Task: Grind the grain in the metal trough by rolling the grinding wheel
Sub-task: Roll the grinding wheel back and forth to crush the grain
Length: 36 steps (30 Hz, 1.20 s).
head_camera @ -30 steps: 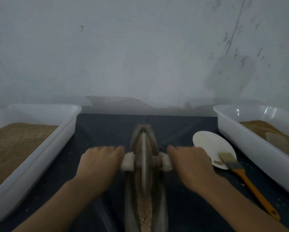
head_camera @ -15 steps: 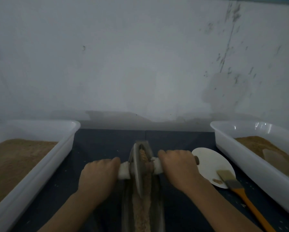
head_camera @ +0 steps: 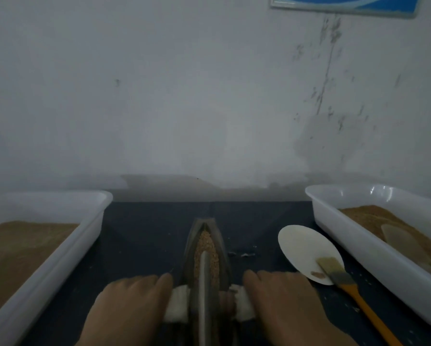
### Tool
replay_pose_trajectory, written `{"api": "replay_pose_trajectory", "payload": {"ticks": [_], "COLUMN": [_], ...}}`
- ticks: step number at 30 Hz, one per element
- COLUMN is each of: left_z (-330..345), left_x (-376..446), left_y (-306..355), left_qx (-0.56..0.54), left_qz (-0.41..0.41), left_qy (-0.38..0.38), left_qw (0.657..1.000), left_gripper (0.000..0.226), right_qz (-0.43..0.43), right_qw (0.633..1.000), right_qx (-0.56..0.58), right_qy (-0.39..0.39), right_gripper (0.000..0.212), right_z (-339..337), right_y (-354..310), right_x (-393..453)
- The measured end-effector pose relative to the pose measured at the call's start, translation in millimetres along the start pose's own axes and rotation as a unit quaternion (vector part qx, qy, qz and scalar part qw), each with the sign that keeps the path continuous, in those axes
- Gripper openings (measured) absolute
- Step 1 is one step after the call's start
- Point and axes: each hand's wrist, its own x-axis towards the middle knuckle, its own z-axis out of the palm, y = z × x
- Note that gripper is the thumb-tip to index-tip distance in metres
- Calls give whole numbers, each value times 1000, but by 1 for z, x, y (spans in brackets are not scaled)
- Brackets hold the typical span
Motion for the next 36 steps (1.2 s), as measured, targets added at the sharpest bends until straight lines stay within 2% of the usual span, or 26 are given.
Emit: {"api": "replay_pose_trajectory", "payload": {"ticks": [2, 4, 8, 12, 17, 18, 20, 22, 24, 28, 31, 34, 36], "left_z": [6, 13, 27, 24, 15, 10, 0, -7, -10, -1, 16, 31, 32], "left_x": [5, 20, 47, 58, 24, 13, -10, -26, -32, -7, 23, 47, 54], "left_y": [-1, -3, -10, -9, -1, 1, 4, 8, 11, 9, -2, -10, -12], "left_qx": [5, 12, 46, 76, 36, 14, -22, -16, -10, 11, 39, 51, 50], "left_qz": [-19, -35, -40, -59, -47, -39, -24, 6, 14, -19, -50, -70, -79], "left_qy": [-21, 11, 21, 53, -2, -15, -37, -10, 17, 13, 36, 57, 63], "left_qw": [1000, 999, 998, 994, 998, 999, 999, 1000, 1000, 1000, 997, 995, 994], "left_gripper": [35, 26, 25, 18, 22, 25, 33, 41, 40, 28, 21, 25, 27], "right_qz": [7, 19, 25, 64, 40, 28, 1, -2, 7, 29, 39, 38, 26], "right_qw": [999, 997, 993, 987, 993, 993, 994, 994, 994, 991, 987, 978, 975], "right_qx": [14, 21, -22, -65, -55, -54, -50, -38, -58, -66, -65, -54, -63], "right_qy": [41, 71, 110, 131, 96, 97, 94, 106, 88, 109, 140, 200, 212], "right_gripper": [16, 19, 42, 25, 26, 31, 54, 70, 62, 52, 43, 45, 44], "right_z": [3, 9, 16, 19, 12, 6, -2, -14, -10, 6, 13, 9, 7], "right_y": [5, 13, 19, 22, 11, 8, 0, -5, -6, 3, 9, 14, 14], "right_x": [7, 20, 50, 62, 18, 6, -17, -30, -32, -12, 20, 52, 58]}}
